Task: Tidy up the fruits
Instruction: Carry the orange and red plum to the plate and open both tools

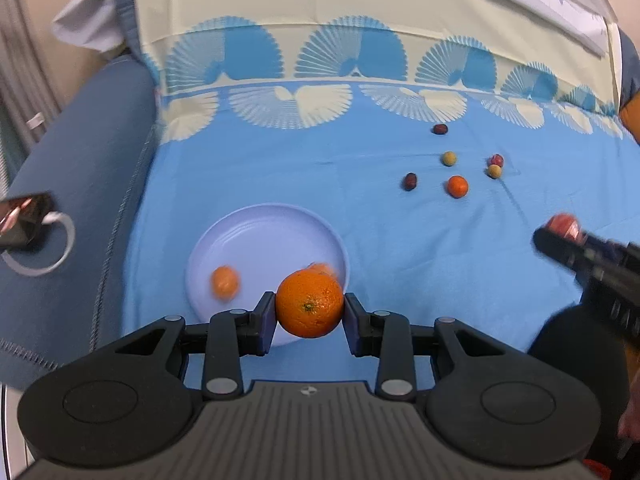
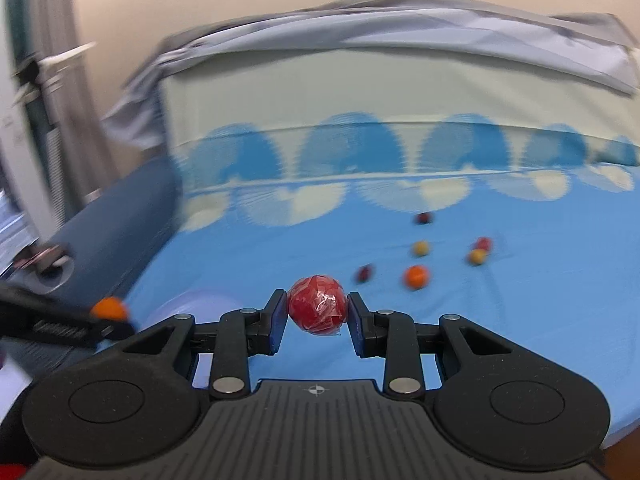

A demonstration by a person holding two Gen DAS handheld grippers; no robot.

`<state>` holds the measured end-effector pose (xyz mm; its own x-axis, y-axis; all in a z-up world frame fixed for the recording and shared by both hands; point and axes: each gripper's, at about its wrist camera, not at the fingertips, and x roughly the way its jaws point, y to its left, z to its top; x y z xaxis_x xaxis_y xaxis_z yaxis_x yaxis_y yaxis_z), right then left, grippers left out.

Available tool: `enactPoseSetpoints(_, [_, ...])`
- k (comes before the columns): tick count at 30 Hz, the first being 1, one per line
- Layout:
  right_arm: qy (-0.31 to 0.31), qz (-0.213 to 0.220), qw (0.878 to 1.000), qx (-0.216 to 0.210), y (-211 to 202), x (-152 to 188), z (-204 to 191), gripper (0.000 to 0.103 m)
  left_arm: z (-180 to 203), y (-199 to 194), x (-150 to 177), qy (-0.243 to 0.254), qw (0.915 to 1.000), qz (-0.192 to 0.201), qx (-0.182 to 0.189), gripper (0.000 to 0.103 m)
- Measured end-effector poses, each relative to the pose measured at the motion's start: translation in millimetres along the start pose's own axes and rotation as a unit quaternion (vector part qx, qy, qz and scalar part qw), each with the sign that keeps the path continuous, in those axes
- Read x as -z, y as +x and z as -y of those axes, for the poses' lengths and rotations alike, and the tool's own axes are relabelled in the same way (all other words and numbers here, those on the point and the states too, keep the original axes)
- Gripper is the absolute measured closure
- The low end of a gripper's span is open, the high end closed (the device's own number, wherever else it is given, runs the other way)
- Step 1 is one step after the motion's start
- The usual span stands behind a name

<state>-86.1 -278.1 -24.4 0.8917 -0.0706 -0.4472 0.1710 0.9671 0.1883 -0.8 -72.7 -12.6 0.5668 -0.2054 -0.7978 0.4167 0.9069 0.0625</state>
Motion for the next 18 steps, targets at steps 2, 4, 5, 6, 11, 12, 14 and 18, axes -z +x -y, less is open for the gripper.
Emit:
enactPoseSetpoints(2, [-0.015,-0.006,1.0,-0.014,-9,6,-21,0.069,-13,-11,12,-0.011,0.9999,0.006,-0.003,0.064])
enactPoseSetpoints(4, [-0.032,-0.012,0.999,-0.027,-15,11,-39,0.069,-23,-21,23,-0.018,0.9997,0.01,-0.009,0.064])
enactPoseSetpoints(5, [-0.043,-0.015,0.998,-0.032,-18,13,-49,0.069,-28,-25,28,-0.021,0.9996,0.011,-0.014,0.064])
enactPoseSetpoints(6, [-0.054,-0.016,0.998,-0.037,-20,14,-57,0.069,-32,-28,31,-0.023,0.9995,0.01,-0.017,0.064])
enactPoseSetpoints(11, [-0.103,-0.011,0.993,-0.054,-33,17,-92,0.069,-58,-42,48,-0.054,0.9982,0.01,-0.022,0.064])
enactPoseSetpoints(12, [-0.108,-0.011,0.993,-0.055,-35,17,-97,0.069,-62,-45,51,-0.061,0.9978,0.012,-0.023,0.064])
enactPoseSetpoints(14, [-0.116,-0.013,0.992,-0.057,-38,17,-104,0.069,-68,-48,56,-0.069,0.9973,0.013,-0.024,0.064])
enactPoseSetpoints(18, [-0.131,-0.015,0.99,-0.057,-39,16,-116,0.069,-76,-53,61,-0.075,0.9968,0.016,-0.022,0.064])
